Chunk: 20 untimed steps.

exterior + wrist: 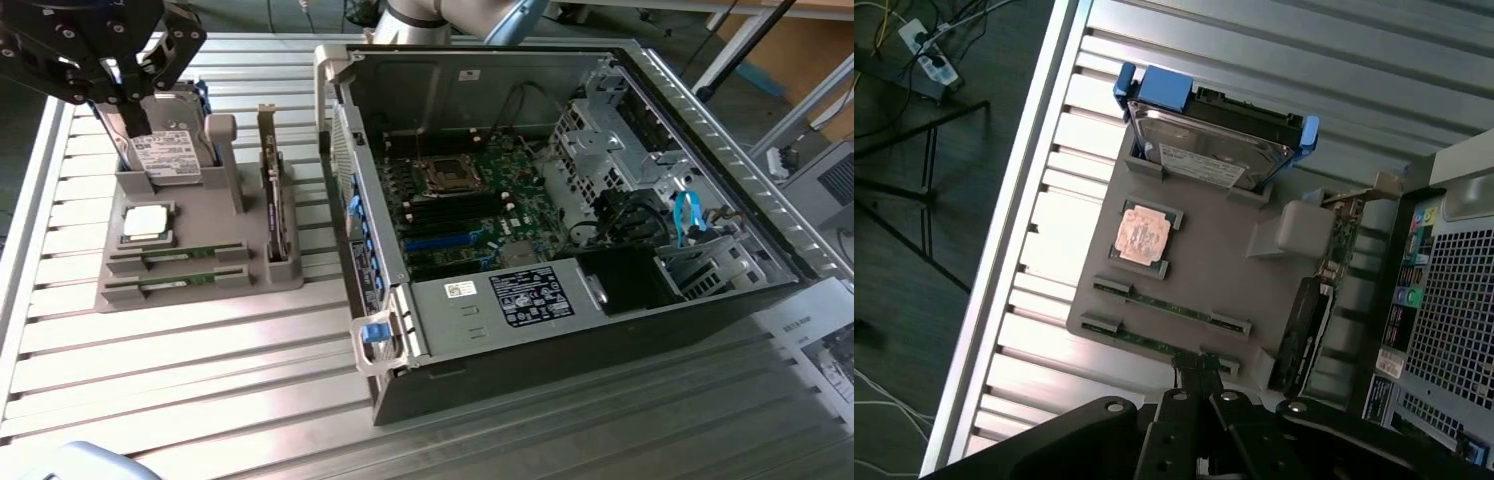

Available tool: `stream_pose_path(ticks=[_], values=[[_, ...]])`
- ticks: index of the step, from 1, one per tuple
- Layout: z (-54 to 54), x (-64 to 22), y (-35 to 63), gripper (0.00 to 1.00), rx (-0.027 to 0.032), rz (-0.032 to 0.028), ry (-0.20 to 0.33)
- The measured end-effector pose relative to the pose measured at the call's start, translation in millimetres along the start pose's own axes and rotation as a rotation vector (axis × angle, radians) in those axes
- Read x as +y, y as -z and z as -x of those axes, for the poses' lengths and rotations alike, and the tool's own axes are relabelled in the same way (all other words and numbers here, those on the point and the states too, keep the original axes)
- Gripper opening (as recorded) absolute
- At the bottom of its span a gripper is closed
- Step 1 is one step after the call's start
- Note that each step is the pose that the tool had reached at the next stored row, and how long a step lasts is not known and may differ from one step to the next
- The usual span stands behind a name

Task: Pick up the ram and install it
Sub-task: 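Pick up the ram and move it above insertion slot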

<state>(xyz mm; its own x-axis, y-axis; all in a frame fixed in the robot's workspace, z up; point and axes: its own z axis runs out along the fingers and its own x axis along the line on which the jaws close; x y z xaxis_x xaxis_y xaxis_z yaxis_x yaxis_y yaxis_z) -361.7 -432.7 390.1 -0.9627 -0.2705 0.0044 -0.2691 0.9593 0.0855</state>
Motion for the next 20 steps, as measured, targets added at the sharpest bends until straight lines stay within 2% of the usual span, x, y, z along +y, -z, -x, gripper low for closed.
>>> stream_pose_path(ticks=[15, 20], values=[[-0.9, -3.7, 0.3, 0.1, 0.0001, 0.0001, 0.002], [-1.0, -3.8, 0.3, 0.1, 0.0025, 0.0, 0.03]])
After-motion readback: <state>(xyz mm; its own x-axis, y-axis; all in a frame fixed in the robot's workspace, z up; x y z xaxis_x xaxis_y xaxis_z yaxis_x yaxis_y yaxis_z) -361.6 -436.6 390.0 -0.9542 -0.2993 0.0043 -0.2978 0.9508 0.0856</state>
